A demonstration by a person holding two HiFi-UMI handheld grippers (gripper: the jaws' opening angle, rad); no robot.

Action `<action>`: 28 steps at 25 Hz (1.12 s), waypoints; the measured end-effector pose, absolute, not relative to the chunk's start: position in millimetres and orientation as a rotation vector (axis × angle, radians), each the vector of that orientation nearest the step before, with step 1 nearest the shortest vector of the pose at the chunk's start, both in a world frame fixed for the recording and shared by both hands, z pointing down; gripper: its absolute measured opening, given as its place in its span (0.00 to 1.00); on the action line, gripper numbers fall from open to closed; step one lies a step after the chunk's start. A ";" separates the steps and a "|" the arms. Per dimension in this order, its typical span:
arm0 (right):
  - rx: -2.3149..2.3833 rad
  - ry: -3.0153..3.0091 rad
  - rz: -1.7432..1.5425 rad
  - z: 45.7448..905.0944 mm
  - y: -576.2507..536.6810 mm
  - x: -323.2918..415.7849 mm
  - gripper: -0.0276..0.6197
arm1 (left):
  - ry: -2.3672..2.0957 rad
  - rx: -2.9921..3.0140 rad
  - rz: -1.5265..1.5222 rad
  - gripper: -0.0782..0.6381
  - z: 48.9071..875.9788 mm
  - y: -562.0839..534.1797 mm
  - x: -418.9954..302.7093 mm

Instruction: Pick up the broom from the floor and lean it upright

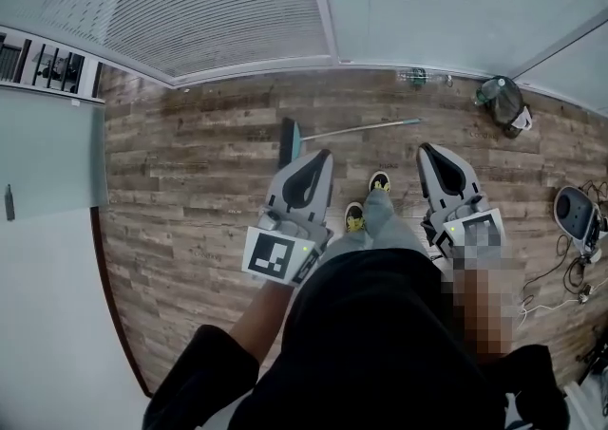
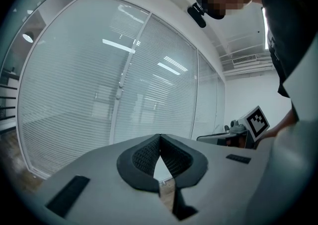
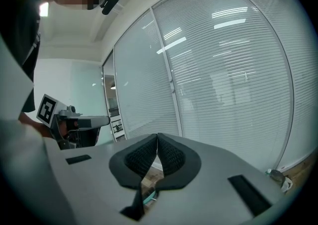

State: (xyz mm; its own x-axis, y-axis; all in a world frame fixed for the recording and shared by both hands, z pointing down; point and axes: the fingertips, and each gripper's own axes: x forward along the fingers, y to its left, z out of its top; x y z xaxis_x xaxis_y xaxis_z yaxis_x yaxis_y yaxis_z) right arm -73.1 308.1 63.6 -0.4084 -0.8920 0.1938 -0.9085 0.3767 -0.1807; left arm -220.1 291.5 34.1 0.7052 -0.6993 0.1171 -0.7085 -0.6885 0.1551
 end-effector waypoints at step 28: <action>1.646 -2.569 0.473 93.4 144.7 31.6 0.07 | -1.064 2.743 0.256 0.14 46.1 128.8 -108.5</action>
State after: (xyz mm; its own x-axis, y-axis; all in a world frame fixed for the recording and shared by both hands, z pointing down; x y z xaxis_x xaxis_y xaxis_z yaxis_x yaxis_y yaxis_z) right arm 31.6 144.7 93.4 -0.4304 -0.8782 0.2083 -0.8949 0.3851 -0.2256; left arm -108.5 128.8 46.1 0.7279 -0.6471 0.2268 -0.6795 -0.7251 0.1117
